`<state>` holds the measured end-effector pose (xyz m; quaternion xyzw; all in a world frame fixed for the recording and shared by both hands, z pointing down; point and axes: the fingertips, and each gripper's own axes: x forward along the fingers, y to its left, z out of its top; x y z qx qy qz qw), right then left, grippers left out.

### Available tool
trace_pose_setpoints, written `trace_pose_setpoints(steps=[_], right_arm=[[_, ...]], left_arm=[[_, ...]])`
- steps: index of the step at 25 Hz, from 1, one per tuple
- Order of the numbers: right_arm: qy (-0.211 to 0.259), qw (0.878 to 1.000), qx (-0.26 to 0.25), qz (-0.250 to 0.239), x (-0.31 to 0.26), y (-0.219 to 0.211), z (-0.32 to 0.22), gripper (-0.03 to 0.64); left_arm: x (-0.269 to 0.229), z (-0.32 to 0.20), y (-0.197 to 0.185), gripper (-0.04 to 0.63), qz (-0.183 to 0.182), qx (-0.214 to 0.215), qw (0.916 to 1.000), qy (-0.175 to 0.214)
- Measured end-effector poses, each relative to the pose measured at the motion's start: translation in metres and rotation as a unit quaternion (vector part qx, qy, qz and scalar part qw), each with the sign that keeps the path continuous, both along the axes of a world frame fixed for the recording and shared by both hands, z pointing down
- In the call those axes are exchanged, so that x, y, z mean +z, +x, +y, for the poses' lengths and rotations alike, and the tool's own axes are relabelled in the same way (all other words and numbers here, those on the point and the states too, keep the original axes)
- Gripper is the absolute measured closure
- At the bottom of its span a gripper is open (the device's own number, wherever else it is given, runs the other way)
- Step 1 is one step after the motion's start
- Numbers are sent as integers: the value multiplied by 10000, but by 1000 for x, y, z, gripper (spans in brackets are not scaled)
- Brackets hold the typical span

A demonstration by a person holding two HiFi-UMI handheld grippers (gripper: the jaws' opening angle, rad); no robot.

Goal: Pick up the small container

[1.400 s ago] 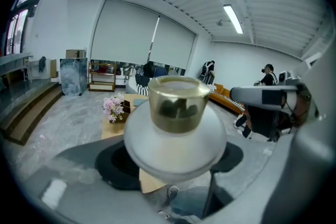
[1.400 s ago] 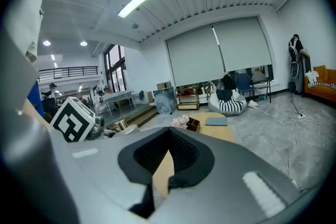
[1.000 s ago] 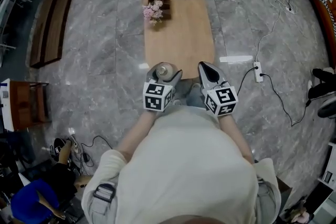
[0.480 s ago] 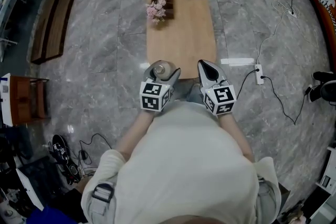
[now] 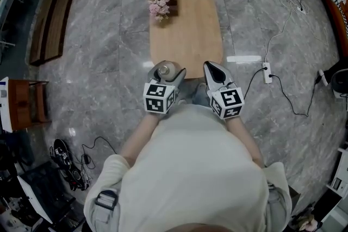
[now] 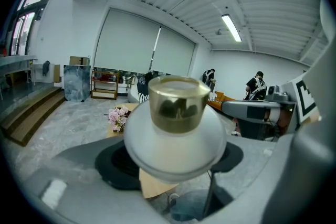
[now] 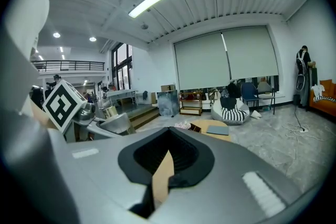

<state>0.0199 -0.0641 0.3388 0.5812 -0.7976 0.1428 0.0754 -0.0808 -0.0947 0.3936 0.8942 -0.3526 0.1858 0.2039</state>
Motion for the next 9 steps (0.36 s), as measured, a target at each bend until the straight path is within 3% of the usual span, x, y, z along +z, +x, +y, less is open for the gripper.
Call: trace_pose_setpoints(steps=[9], right_arm=[[-30,10000,37,23,2,0,1,620]], left_arm=[[-1,0,-2,250,33,-13,10000,-1]])
